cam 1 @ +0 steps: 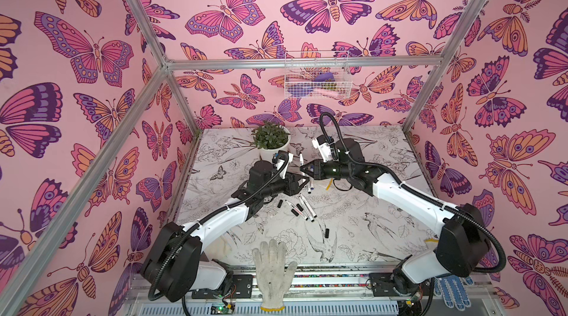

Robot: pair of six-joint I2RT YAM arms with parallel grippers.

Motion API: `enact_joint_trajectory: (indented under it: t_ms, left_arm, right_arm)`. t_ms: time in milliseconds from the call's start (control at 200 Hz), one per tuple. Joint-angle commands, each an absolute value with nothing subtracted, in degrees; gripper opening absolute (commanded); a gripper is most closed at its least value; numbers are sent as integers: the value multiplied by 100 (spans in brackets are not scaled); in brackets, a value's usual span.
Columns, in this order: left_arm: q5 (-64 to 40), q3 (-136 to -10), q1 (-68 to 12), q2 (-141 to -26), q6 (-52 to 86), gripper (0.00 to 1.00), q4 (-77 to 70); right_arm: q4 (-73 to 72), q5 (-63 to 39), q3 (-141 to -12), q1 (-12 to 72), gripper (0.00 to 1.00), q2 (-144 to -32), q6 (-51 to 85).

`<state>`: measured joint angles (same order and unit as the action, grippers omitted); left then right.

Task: Insert pens into pen caps
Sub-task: Pass a pen.

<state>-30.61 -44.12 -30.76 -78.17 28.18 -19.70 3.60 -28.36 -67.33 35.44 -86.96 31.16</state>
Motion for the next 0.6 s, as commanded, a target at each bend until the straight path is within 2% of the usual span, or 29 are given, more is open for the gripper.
enact_joint_trajectory:
  t_ms: [0,431,526,596]
  left_arm:
    - [-3066,-4515,-3048,-7855,2832,49,-2105]
    - [-3111,-4701,-3065,-8155,2913,32,-2157]
    - [-3125,-4764,-3059,-8206,2909,20,-2162]
    - [-3108,-4753,-3059,-8201,2918,8,-2162]
  right_arm:
    - [203,-2927,-6683,3576,0,-8587,3111]
    - [102,-2995,-6667,3577,0,-8624,3150]
    - [120,-2976,-6662,3577,0,-8622,3130]
    - [149,-2932,-6656,3577,0,-8605,3109]
